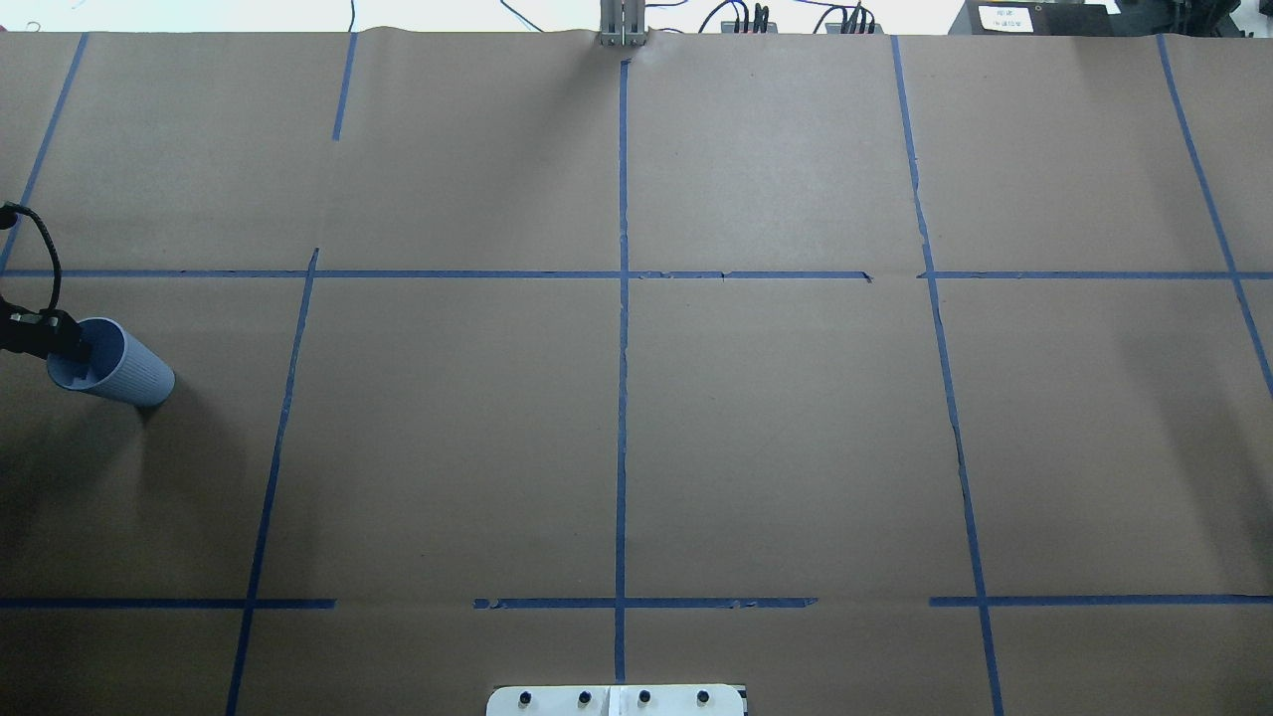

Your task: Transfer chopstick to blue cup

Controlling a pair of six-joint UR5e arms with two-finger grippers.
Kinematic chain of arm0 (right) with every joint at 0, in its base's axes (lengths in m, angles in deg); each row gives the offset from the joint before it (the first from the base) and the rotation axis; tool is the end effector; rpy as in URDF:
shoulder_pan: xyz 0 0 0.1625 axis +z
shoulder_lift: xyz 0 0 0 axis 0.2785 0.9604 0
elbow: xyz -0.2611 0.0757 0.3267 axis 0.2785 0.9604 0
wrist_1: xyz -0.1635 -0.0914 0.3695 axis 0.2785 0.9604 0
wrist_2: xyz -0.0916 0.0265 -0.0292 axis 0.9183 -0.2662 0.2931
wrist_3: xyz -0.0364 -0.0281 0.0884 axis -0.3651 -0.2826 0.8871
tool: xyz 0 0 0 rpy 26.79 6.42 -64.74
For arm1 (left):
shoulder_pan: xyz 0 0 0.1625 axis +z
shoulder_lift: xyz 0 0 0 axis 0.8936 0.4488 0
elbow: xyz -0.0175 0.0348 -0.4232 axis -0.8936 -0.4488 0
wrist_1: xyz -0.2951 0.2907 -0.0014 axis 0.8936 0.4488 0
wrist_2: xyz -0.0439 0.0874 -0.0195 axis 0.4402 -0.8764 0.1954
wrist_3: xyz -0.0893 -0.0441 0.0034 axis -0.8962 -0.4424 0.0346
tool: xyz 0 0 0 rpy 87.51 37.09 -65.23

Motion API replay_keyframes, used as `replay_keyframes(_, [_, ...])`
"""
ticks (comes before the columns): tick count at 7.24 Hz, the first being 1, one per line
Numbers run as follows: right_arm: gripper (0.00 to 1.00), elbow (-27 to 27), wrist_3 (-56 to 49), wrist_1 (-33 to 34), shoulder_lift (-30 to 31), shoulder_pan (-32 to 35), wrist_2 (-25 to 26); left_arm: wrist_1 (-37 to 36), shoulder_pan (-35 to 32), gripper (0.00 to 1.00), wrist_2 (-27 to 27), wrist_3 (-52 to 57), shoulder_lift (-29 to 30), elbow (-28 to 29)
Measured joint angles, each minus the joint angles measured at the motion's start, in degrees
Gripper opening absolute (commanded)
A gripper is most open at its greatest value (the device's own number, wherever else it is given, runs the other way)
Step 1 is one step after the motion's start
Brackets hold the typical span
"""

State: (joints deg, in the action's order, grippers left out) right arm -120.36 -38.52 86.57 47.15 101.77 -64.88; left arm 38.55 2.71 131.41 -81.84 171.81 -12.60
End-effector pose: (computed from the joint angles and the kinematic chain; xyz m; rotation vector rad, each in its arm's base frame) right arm 0.0314 -0.4451 0.6311 0.0452 -0.7514 -0.1295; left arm 0.1817 -0.4655 0.5713 0.0537 0.8514 0.0122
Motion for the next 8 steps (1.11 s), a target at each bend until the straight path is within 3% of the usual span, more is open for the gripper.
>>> replay_keyframes(3, [1.0, -0.05, 0.0, -0.01, 0.0, 0.0, 0.0, -1.18, 0.23, 0.0, 0.45, -0.52, 0.51, -2.38])
replay_keyframes(4, [1.0, -0.07, 0.0, -0.01, 0.0, 0.0, 0.0, -6.2, 0.24, 0.0, 0.91, -0.59, 2.3, -5.87])
replay_keyframes(6, [1.0, -0.23, 0.29, 0.0, 0.0, 0.0, 0.0, -24.64, 0.55, 0.0, 1.25, -1.37, 12.8, -13.18])
replay_keyframes(8, [1.0, -0.41, 1.33, -0.56, 0.0, 0.0, -0.06, -32.03, 7.32, 0.0, -0.56, -11.57, 24.11, -14.26])
